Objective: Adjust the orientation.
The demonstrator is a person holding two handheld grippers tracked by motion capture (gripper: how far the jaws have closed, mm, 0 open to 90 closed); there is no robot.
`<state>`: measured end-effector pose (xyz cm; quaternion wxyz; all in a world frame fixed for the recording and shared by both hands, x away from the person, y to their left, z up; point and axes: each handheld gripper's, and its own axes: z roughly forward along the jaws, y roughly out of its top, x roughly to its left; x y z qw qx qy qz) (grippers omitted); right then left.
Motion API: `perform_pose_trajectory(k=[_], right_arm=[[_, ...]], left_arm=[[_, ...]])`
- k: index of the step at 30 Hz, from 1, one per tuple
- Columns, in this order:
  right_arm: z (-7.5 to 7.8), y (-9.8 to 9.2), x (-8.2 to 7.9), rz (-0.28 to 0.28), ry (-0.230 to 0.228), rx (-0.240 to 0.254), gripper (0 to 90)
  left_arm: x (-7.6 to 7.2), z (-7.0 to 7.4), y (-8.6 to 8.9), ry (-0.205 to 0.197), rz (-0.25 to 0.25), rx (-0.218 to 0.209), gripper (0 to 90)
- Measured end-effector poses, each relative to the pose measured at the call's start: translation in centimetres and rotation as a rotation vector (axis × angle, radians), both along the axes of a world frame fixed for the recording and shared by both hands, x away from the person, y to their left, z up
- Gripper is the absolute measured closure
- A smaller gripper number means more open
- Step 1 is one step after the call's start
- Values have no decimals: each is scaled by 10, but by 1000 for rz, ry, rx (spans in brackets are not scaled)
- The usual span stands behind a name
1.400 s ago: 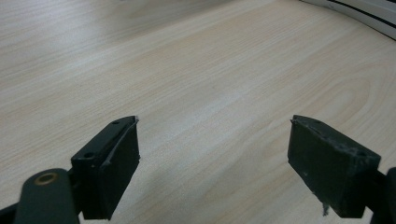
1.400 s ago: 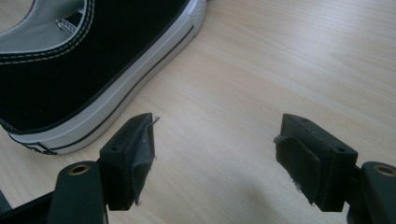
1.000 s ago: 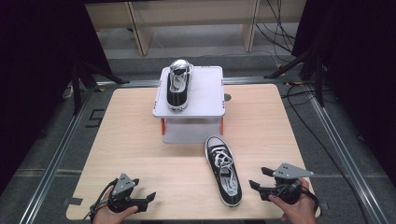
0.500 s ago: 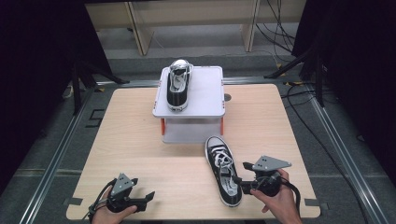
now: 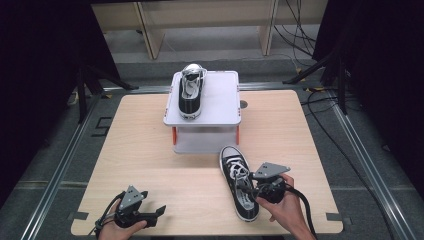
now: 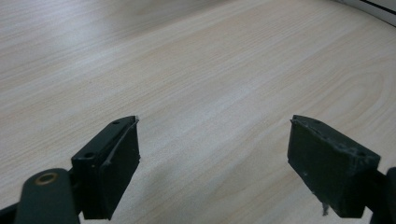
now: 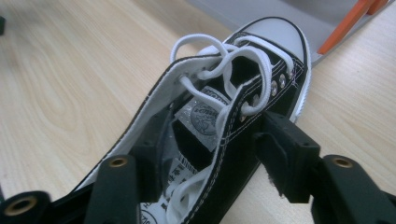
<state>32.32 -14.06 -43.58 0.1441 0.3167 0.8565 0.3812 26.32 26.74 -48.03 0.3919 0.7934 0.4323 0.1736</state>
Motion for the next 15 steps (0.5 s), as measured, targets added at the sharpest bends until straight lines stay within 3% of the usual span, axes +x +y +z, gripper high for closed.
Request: perform_pose_trajectory(k=[2,3,7,11,15], right_arm=[[0,1,0,-8,12,-8,504],[-1,3,2,-10,0,-32,564],[-1,4,5,-17,-17,-77,666],[0,2,7,1,-7,-67,711],[4,2,6,0,-8,-105,771]], left_arm=[[0,0,0,2,1,1,163],[0,0,0,6,4,0,163],[0,0,-1,3,4,-10,164],[0,0,0,6,-3,8,165],[0,0,-1,5,1,-3,165]])
